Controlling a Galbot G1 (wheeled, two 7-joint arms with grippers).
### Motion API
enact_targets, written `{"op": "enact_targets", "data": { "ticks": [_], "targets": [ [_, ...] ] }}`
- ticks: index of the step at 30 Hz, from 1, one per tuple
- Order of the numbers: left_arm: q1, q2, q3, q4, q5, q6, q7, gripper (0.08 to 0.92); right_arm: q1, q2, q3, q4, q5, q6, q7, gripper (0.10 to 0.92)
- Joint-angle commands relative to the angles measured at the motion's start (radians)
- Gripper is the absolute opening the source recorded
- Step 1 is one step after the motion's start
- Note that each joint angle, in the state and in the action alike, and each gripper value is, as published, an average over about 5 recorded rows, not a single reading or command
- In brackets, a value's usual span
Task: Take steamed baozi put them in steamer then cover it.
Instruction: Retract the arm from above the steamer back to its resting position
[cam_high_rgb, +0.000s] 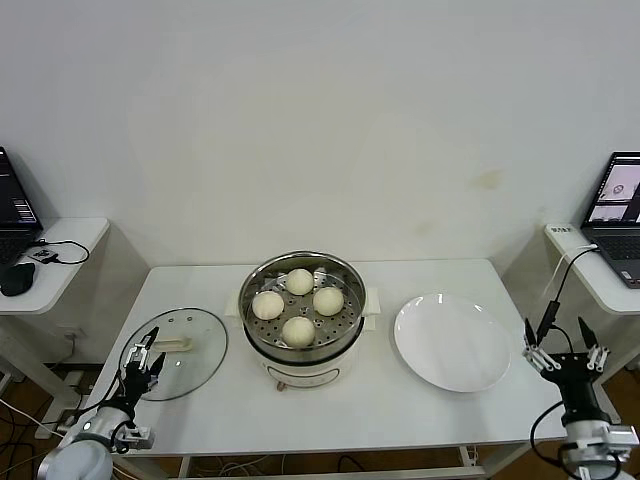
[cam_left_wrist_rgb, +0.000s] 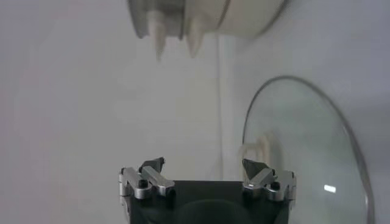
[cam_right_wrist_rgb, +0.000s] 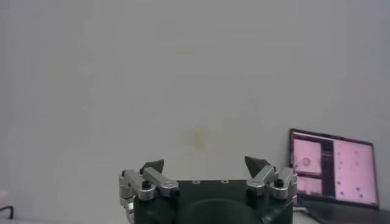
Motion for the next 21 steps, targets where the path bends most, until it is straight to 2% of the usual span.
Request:
{"op": "enact_targets", "data": {
  "ticks": [1,21],
  "targets": [
    [-0.149,0.013,0.036,0.136,0.100,-0.005,0.015,0.823,-0.052,0.050,0.033,-0.004,-0.045,0.024,-0.007,0.823],
    [-0.283,-0.025,0.068,0.298,0.085,-0.008,0.023,0.823,-0.076,0.057,0.045,-0.025,-0.070,0.041,-0.019,0.823]
  ]
}}
